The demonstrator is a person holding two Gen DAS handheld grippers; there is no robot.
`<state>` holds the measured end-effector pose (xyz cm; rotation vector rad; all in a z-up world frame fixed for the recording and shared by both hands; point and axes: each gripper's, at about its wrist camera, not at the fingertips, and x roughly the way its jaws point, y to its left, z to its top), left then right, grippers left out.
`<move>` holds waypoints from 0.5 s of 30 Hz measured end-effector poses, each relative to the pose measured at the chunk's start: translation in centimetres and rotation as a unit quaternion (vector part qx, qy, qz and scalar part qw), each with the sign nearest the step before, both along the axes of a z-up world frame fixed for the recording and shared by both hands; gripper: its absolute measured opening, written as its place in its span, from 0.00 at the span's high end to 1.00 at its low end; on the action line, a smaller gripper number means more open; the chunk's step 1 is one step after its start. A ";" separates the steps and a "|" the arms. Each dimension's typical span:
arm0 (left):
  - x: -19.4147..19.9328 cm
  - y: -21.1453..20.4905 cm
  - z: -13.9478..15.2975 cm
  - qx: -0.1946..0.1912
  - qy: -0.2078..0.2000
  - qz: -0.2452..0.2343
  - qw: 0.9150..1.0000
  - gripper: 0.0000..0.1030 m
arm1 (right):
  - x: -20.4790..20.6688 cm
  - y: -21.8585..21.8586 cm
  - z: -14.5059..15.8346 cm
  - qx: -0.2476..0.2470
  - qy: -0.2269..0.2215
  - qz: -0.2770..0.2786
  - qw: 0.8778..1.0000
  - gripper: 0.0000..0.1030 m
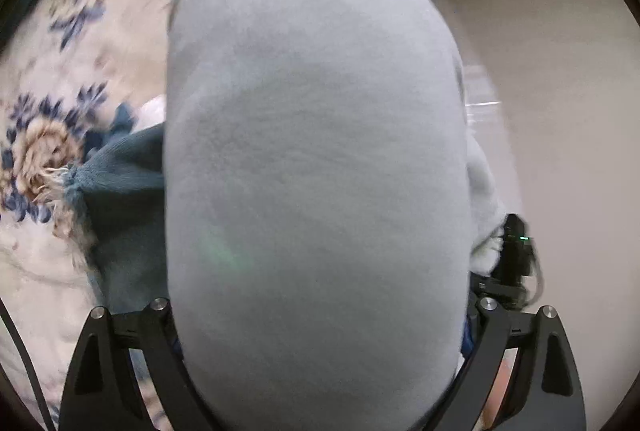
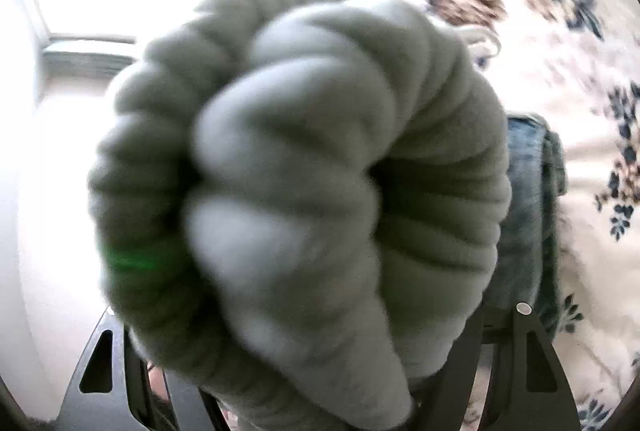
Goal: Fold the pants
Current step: 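Carry the bundle onto the stack of folded clothes with both tools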
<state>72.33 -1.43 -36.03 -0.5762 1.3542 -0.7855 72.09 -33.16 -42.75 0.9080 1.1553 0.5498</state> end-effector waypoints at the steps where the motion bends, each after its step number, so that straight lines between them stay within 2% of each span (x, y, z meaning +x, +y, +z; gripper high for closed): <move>1: 0.5 0.0 -2.0 0.019 0.012 0.002 1.000 0.10 | 1.3 -0.4 -2.3 -0.018 0.023 -0.007 1.000 0.26; 2: 0.8 0.6 -3.7 0.033 0.019 0.006 0.999 0.10 | 1.5 -0.8 -3.5 -0.030 0.036 -0.014 0.999 0.26; 3: 1.1 1.2 -4.7 0.030 0.025 0.005 0.999 0.10 | 1.7 -1.4 -4.9 -0.044 0.048 -0.025 0.998 0.26; 5: 1.2 1.3 -5.1 0.026 0.021 -0.001 0.999 0.10 | 1.9 -2.7 -6.5 -0.050 0.060 -0.040 0.996 0.26; 7: 0.8 1.2 -4.4 0.026 0.014 -0.012 0.999 0.10 | 0.8 -3.4 -6.3 -0.045 0.061 -0.047 0.996 0.26; 10: 0.9 0.1 -2.8 0.064 -0.001 -0.018 0.998 0.10 | -3.2 -4.0 -4.2 -0.061 0.081 -0.068 0.992 0.15; 11: 0.6 -0.3 -1.9 0.088 -0.011 -0.018 0.996 0.10 | -4.1 -3.7 -2.9 -0.092 0.092 -0.068 0.989 0.05; 12: -0.1 -0.8 -0.6 0.118 -0.027 -0.020 0.992 0.10 | -4.2 -3.2 -1.8 -0.129 0.097 -0.065 0.985 0.03; 13: -0.8 -1.1 0.2 0.143 -0.039 -0.015 0.989 0.10 | -5.0 -2.5 0.3 -0.179 0.085 -0.062 0.978 0.03; 15: -2.0 -1.4 2.3 0.187 -0.072 0.007 0.980 0.10 | -5.4 -1.6 2.3 -0.253 0.065 -0.069 0.963 0.03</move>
